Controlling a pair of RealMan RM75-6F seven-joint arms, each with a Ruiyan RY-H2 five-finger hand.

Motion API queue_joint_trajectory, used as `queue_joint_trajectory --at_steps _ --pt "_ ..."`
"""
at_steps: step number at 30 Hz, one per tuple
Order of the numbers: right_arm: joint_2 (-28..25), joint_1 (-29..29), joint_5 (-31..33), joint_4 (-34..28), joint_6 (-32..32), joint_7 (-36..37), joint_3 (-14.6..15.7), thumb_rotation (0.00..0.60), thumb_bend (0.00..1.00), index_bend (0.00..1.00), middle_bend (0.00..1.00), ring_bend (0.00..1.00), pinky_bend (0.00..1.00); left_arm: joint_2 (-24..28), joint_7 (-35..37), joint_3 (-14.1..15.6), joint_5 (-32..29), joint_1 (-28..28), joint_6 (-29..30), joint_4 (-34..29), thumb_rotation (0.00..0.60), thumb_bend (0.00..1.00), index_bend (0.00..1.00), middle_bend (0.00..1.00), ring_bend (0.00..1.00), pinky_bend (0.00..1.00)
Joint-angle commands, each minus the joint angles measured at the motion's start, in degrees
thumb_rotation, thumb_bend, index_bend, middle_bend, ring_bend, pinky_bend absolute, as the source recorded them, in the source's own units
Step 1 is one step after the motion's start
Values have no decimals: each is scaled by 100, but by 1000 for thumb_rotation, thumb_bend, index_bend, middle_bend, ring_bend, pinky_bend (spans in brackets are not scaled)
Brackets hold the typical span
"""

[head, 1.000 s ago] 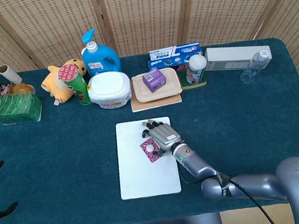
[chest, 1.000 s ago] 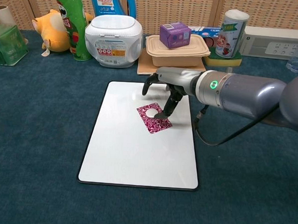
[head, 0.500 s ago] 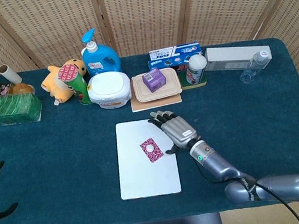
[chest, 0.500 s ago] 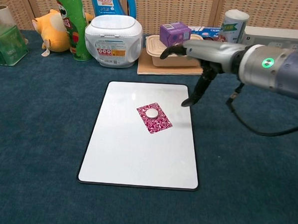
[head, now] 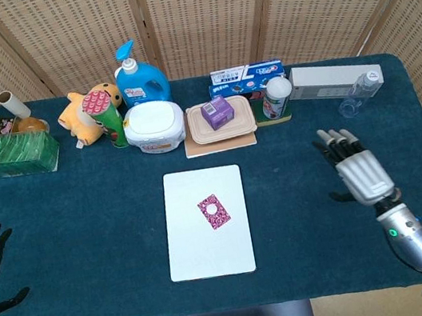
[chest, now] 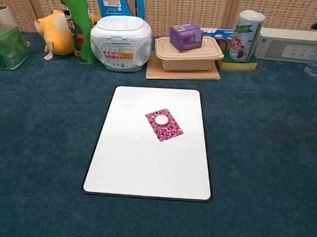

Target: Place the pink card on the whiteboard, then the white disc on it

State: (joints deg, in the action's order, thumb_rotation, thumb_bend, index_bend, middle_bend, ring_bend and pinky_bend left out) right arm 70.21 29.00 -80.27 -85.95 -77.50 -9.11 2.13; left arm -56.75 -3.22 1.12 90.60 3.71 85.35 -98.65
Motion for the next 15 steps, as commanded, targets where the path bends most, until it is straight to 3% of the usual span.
queue_joint_trajectory --at_steps 1,6,11,15 --pt "-299 -518 -204 204 -487 249 282 541 0 24 0 0 0 -28 -34 -8 14 -28 65 7 600 83 0 0 0 75" --pt "-399 -975 -302 345 -850 471 407 535 0 25 0 0 0 -48 -7 -11 55 -96 213 27 600 83 0 0 0 75" --pt "-154 -1443 -448 577 -1563 208 250 537 0 39 0 0 0 -80 -45 33 127 -117 223 47 600 84 0 0 0 75" --pt "-117 -1616 -535 575 -1753 285 159 534 0 67 0 0 0 -103 -87 43 155 -123 231 48 600 84 0 0 0 75"
